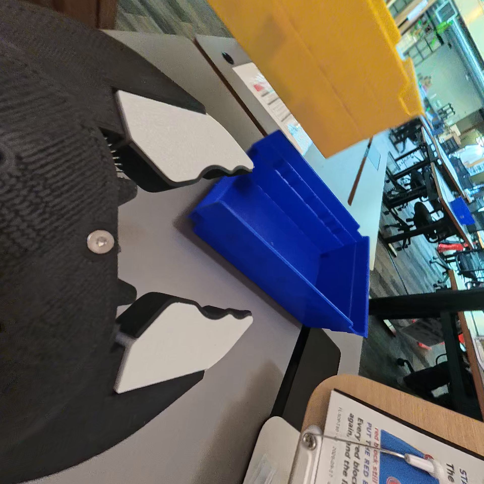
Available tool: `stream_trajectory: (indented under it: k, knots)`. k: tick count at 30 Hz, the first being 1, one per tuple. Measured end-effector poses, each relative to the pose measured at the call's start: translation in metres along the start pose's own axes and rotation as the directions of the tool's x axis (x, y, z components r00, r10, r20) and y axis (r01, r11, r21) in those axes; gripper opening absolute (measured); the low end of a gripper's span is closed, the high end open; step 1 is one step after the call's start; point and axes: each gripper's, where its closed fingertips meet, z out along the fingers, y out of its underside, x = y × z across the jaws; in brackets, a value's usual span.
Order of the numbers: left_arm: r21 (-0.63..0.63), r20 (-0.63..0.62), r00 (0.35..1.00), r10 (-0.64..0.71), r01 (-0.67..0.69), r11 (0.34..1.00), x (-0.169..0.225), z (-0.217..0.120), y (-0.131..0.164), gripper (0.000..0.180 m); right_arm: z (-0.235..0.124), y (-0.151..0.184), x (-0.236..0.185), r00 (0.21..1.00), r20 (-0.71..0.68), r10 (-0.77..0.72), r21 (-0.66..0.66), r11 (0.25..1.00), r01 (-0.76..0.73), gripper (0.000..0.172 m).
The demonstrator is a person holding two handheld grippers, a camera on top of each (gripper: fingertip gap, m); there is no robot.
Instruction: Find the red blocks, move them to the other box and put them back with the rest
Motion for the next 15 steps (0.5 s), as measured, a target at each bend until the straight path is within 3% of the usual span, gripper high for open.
stream_trajectory:
  k: [3,6,12,15]
  knots:
    - [0.001,0.015,0.996,-0.088,0.088,0.996,-0.031,0.008,0.023,0.006,0.035,-0.006,0.000,0.997,-0.022,0.077,0.004,0.997,-0.077,0.095]
    - [-0.013,0.026,0.990,-0.142,0.142,0.990,-0.053,0.014,0.041,0.006,0.074,0.004,0.005,0.992,-0.093,0.086,-0.085,0.992,-0.094,0.092]
    - [-0.021,0.032,0.987,-0.158,0.159,0.987,-0.072,0.029,0.056,0.007,0.132,0.026,0.020,0.974,-0.225,0.010,-0.266,0.961,-0.071,0.090]
    - [-0.005,0.013,0.989,-0.146,0.146,0.989,-0.074,0.038,0.058,0.007,0.146,0.055,0.024,0.974,-0.226,0.024,-0.353,0.930,-0.105,0.067]
